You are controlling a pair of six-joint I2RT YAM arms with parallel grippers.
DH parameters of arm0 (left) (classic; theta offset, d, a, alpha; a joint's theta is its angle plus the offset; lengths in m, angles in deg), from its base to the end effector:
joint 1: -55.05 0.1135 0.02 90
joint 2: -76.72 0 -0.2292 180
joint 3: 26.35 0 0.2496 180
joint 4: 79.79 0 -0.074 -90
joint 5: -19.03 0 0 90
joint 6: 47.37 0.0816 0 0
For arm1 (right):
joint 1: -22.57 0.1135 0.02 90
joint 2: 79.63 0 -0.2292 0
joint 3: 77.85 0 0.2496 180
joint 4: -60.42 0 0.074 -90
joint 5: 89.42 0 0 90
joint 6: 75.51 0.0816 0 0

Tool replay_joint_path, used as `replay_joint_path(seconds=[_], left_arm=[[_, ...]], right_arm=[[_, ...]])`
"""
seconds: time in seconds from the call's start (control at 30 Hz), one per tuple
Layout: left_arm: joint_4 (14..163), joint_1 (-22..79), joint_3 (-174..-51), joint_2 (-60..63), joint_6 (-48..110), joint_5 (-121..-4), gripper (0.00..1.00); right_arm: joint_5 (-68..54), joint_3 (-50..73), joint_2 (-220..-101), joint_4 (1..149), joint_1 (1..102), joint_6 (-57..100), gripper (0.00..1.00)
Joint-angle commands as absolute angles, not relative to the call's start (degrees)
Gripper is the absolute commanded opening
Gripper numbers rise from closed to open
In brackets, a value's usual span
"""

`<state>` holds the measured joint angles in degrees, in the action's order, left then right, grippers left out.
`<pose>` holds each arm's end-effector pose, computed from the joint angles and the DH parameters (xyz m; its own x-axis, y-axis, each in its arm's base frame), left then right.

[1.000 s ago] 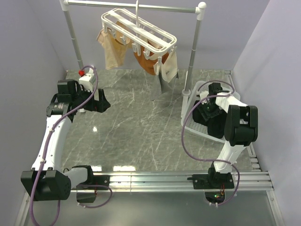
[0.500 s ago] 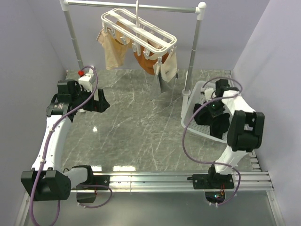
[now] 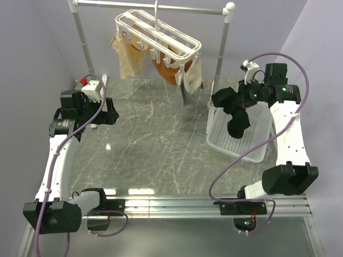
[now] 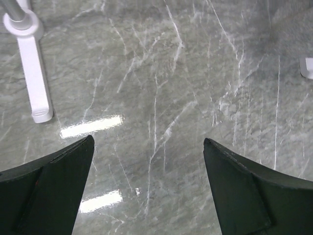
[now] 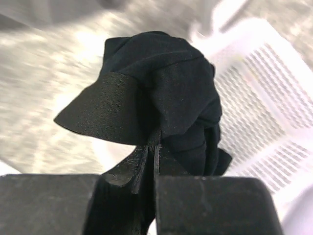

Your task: Clip the underwear to the hanger

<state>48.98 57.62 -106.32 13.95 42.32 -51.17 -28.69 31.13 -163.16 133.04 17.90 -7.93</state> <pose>0.2795 -0.0151 0.3067 -0.5603 -0.0302 -0.8277 0.2352 0.9524 -0.1940 0.3204 0.0139 0.3420 -0.5764 -0.2867 -0.7652 -0.5194 0.8515 0.0722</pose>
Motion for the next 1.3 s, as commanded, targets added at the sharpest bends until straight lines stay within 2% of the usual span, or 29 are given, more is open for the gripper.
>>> replay_joint_path(seconds=[0.0, 0.23, 0.4, 0.5, 0.6, 0.63, 0.77, 0.87, 1.0, 1.2, 1.23, 1.27], left_arm=[[50.6, 59.1, -109.2, 15.0, 40.4, -52.2, 0.99], [48.6, 64.0, -110.7, 12.7, 38.8, -49.3, 0.99], [49.3, 66.7, -111.3, 11.8, 36.7, -46.3, 0.99], [51.3, 66.8, -110.1, 13.0, 35.8, -45.9, 0.98], [52.8, 66.7, -109.2, 14.1, 35.3, -46.5, 0.98], [52.9, 66.8, -109.1, 14.1, 35.3, -46.6, 0.98], [53.1, 66.8, -107.9, 14.1, 34.6, -47.1, 0.99], [54.0, 66.8, -105.9, 14.5, 33.9, -47.6, 0.99], [55.4, 66.7, -103.3, 16.2, 33.2, -47.9, 0.99], [54.2, 66.7, -102.5, 17.0, 34.8, -49.2, 0.99], [54.0, 66.7, -102.5, 17.0, 35.0, -49.3, 0.99], [53.7, 66.7, -102.4, 16.9, 35.3, -49.3, 0.99]], right_arm=[[-37.8, 34.6, -159.5, 133.7, 21.5, 1.2, 0.00], [-43.3, 32.4, -155.9, 126.9, 33.6, 8.9, 0.00], [-41.6, 25.9, -155.5, 119.6, 38.6, 18.9, 0.00], [-36.7, 18.2, -153.4, 109.9, 44.1, 25.0, 0.00], [-27.8, 11.9, -152.2, 101.1, 51.6, 29.9, 0.00], [-21.5, 10.9, -152.5, 98.3, 53.4, 30.9, 0.00], [-7.7, 9.3, -158.1, 96.3, 59.6, 36.2, 0.00], [1.9, 11.8, -164.5, 98.8, 62.0, 41.0, 0.00], [8.8, 18.2, -172.6, 101.7, 66.1, 45.6, 0.00], [6.4, 26.6, -184.6, 102.4, 72.6, 47.4, 0.00], [5.0, 28.2, -186.3, 103.7, 73.1, 47.3, 0.12], [3.3, 29.3, -189.0, 103.9, 73.5, 47.2, 0.20]])
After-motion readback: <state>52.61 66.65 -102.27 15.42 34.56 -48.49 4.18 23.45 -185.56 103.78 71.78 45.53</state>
